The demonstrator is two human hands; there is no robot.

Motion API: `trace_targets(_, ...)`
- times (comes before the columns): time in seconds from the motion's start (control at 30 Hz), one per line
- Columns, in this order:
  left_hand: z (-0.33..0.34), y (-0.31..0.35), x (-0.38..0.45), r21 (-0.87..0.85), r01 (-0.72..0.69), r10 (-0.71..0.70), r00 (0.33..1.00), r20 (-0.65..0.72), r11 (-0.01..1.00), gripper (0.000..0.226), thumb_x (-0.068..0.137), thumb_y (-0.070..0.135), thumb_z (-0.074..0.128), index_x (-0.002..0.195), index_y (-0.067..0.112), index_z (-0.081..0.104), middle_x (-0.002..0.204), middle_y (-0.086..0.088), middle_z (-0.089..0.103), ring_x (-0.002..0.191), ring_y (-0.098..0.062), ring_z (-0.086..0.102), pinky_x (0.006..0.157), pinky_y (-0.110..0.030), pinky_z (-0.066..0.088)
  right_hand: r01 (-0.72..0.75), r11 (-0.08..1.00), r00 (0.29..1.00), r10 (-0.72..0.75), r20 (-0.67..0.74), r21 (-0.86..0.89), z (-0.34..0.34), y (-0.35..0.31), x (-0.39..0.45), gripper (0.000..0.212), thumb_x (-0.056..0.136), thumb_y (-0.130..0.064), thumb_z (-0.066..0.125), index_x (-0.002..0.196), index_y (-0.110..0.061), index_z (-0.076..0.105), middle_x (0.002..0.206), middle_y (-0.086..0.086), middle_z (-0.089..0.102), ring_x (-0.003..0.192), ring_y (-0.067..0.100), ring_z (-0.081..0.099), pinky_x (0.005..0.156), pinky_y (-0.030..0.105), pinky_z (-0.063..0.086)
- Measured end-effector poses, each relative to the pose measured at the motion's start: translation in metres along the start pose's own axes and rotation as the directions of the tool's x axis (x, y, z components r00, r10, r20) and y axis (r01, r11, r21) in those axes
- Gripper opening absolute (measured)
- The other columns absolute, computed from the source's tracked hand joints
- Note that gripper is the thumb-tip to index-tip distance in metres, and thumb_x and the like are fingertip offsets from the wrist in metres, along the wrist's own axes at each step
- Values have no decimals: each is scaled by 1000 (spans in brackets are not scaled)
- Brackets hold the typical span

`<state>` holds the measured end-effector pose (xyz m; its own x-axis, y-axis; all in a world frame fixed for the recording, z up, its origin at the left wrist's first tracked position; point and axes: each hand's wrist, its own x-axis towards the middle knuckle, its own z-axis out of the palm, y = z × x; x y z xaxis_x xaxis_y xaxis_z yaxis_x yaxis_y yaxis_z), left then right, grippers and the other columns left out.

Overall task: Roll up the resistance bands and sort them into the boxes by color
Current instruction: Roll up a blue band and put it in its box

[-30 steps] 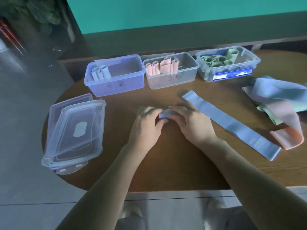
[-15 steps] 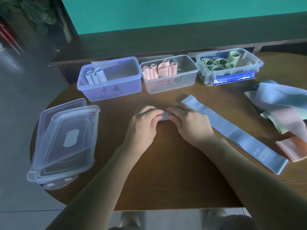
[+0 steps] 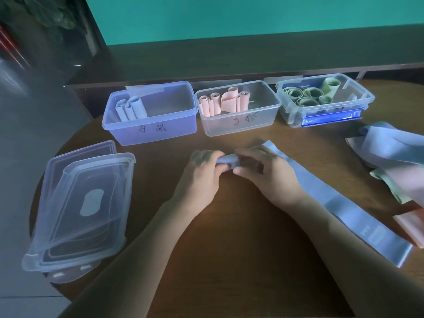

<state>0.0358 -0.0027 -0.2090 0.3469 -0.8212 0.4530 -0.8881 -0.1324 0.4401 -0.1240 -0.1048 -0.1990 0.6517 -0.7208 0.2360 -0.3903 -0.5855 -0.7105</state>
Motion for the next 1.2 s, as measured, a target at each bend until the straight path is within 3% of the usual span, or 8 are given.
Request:
trace_targets(0.1,-6,1,-6,-65,14,-15,1000,-21,998,22,94,13,70,114,5,70,102,-9,69,94,-28,63,84,-23,43,-28,965,1000,28,2,261,-4,-4,-2,31,86,-30,78,116,-35,72,108,-15,68,79,14,59,76,19,48)
trace_targets(0.2,-16,6,-14,-128,19,-24,999,-34,992,22,97,19,64,113,6,70,101,-8,71,93,-27,67,82,-34,54,-124,882,992,97,81,455,-9,-17,-4,24,89,-24,76,110,-34,72,91,-5,75,79,13,67,67,18,50)
trace_targets(0.4,-69,-3,0,-245,136,-138,990,10,960,20,101,27,60,113,14,69,91,3,69,79,-9,61,68,-22,48,-31,862,988,-50,145,506,-14,-70,24,21,93,-10,68,110,-24,68,91,-16,74,69,-3,65,60,19,52)
trace_targets(0.57,-125,-30,27,-260,138,-156,987,-48,956,24,97,30,66,115,16,71,97,8,70,91,-3,62,76,-19,51,76,910,972,-159,173,407,-8,-119,73,16,96,-11,66,112,-15,66,96,0,71,63,3,65,66,11,49)
trace_targets(0.7,-151,-69,53,-209,177,-202,974,-105,962,27,95,32,69,117,17,72,101,7,73,86,1,61,73,-4,42,164,930,958,-229,171,329,12,-151,119,12,98,-11,65,108,-16,65,90,-10,69,69,3,70,64,13,51)
trace_targets(0.8,-162,-100,72,-155,222,-248,952,-178,963,25,94,34,69,114,18,73,104,8,73,91,-5,61,80,-18,45,231,950,954,-263,141,208,30,-160,160,11,97,-9,65,97,-19,68,82,-4,70,69,4,69,69,21,54)
trace_targets(1.0,-160,-161,83,2,342,-339,931,-134,940,27,100,31,58,118,16,72,114,-2,70,93,-9,57,73,-17,38,249,952,948,-202,245,-179,70,-154,225,16,94,-12,61,96,-15,76,81,0,67,76,20,60,67,26,40)
trace_targets(1.2,-144,-183,86,-53,370,-373,926,-67,928,29,102,34,54,117,18,73,123,1,69,100,-6,56,76,-9,35,159,947,953,-74,293,-278,107,-138,265,11,91,-24,66,101,-27,70,96,0,73,91,21,67,86,39,57)
